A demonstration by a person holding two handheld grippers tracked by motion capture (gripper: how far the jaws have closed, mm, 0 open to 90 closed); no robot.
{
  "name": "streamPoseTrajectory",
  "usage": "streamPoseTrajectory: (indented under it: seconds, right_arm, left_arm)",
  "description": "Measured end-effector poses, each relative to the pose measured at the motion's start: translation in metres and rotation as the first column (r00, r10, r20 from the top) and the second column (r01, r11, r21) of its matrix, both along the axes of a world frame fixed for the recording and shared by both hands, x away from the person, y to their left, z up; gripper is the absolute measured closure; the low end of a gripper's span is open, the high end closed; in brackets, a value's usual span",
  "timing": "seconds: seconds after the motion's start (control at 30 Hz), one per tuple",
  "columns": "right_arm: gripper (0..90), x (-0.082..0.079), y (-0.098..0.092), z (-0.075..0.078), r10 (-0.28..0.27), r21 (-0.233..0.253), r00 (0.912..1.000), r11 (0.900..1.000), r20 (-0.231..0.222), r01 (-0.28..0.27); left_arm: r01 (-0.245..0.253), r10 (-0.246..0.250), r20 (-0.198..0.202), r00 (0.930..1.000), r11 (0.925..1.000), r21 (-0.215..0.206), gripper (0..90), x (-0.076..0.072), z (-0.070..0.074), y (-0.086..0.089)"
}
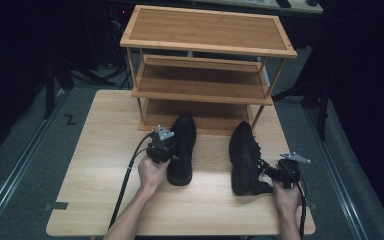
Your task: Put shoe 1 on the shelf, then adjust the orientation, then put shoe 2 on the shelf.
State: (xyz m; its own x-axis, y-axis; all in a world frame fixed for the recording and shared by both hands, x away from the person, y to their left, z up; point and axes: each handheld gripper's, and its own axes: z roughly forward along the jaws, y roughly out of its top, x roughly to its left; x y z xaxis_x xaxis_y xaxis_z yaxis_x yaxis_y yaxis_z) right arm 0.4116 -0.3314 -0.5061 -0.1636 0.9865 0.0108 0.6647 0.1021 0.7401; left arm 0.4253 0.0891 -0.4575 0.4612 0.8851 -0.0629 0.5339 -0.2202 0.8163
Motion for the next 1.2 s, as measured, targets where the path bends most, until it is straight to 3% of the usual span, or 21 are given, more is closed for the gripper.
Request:
streamPoseTrajectory:
  seconds: [0.17, 0.4, 0.53, 0.67, 0.77, 0.97, 1.2]
  right_arm:
    - [35.8, 0.0, 0.0, 0.0, 0.001, 0.001, 1.0, 1.0, -0.001, -0.001]
    - [35.8, 0.0, 0.0, 0.0, 0.001, 0.002, 1.0, 1.0, -0.001, -0.001]
    - [35.8, 0.0, 0.0, 0.0, 0.001, 0.001, 1.0, 1.0, -0.001, -0.001]
    - [35.8, 0.0, 0.0, 0.0, 0.002, 0.003, 1.0, 1.0, -0.001, -0.002]
    - [35.8, 0.0, -0.001, 0.0, 0.005, 0.007, 1.0, 1.0, 0.001, -0.005]
    - [35.8, 0.0, -0.001, 0.0, 0.008, 0.01, 1.0, 1.0, 0.002, -0.008]
    - [35.8, 0.0, -0.001, 0.0, 0.008, 0.01, 1.0, 1.0, 0.002, -0.008]
  left_arm:
    - [0.052, -0.052, -0.003, 0.9987, 0.9984, -0.024, 88.6, 0.0, 0.004, -0.006]
    - [0.06, -0.059, 0.026, 0.9979, 0.9976, -0.034, 88.7, 0.003, 0.017, -0.006]
    - [0.049, -0.048, 0.041, 0.998, 0.9983, -0.032, 88.7, 0.007, 0.023, -0.005]
    - [0.035, -0.033, 0.033, 0.9989, 0.9981, -0.052, 88.7, 0.015, 0.026, -0.003]
    - [0.03, -0.028, 0.032, 0.9991, 0.9986, -0.044, 88.7, 0.021, 0.028, -0.004]
    - [0.001, 0.001, 0.022, 0.9998, 0.9974, -0.072, 88.7, 0.034, 0.027, 0.0]
    - [-0.023, 0.024, 0.016, 0.9996, 0.9976, -0.065, 88.7, 0.048, 0.026, 0.0]
